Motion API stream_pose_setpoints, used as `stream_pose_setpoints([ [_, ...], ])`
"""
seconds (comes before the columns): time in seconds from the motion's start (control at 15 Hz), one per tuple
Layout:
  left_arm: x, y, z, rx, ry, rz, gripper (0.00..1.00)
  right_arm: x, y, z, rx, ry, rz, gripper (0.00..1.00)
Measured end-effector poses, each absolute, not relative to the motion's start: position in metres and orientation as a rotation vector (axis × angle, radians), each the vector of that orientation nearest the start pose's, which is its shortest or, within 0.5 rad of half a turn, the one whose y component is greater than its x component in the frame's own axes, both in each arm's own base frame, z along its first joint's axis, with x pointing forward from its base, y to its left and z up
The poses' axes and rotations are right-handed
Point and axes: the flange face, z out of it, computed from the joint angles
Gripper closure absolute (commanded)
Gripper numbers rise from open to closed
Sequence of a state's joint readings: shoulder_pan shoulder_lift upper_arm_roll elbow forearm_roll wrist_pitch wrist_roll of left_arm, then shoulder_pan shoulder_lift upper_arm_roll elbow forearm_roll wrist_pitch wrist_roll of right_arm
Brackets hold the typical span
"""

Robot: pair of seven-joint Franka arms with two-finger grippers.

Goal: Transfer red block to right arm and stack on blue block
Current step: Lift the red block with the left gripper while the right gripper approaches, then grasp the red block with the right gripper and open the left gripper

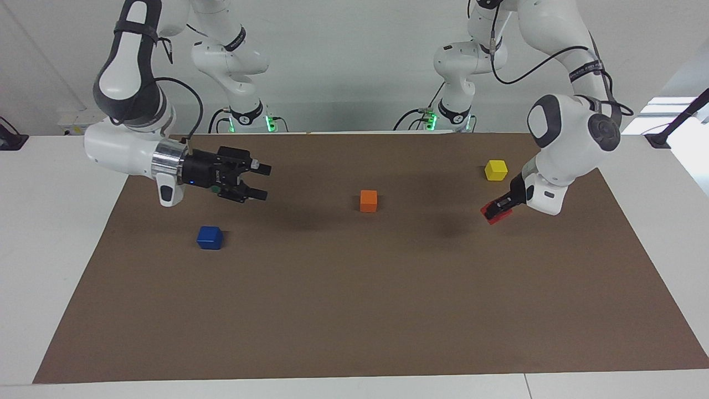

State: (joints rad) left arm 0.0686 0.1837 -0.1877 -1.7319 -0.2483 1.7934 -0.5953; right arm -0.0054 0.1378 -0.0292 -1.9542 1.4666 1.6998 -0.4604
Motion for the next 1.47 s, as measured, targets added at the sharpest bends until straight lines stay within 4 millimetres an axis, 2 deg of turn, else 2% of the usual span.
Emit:
stream_pose_setpoints([
  [0.33,0.573,-0.135,0.548,-3.107,-1.663,0.661,1.0,0.579,0.125,0.413,-1.417,0.151,0.142,0.0],
  [0.47,0.557,-0.166,0.573,-3.024,-1.837,0.787,1.0,0.573,0.155,0.402,-1.351,0.135,0.164,0.0],
  [0.6,0.542,-0.204,0.585,-2.951,-1.922,0.942,1.0,0.569,0.172,0.392,-1.309,0.105,0.16,0.0],
  [0.73,0.533,-0.234,0.588,-2.826,-2.047,1.08,1.0,0.569,0.173,0.384,-1.282,0.089,0.148,0.0],
  [0.87,0.53,-0.262,0.585,-2.717,-2.224,1.108,1.0,0.569,0.18,0.384,-1.247,0.085,0.137,0.0],
  [1.07,0.525,-0.301,0.569,-2.593,-2.508,1.169,1.0,0.562,0.219,0.39,-1.184,0.075,0.125,0.0],
  [1.2,0.52,-0.313,0.559,-2.541,-2.585,1.208,1.0,0.556,0.235,0.389,-1.174,0.064,0.123,0.0],
  [1.47,0.519,-0.316,0.555,-2.514,-2.627,1.212,1.0,0.552,0.233,0.38,-1.178,0.068,0.112,0.0],
])
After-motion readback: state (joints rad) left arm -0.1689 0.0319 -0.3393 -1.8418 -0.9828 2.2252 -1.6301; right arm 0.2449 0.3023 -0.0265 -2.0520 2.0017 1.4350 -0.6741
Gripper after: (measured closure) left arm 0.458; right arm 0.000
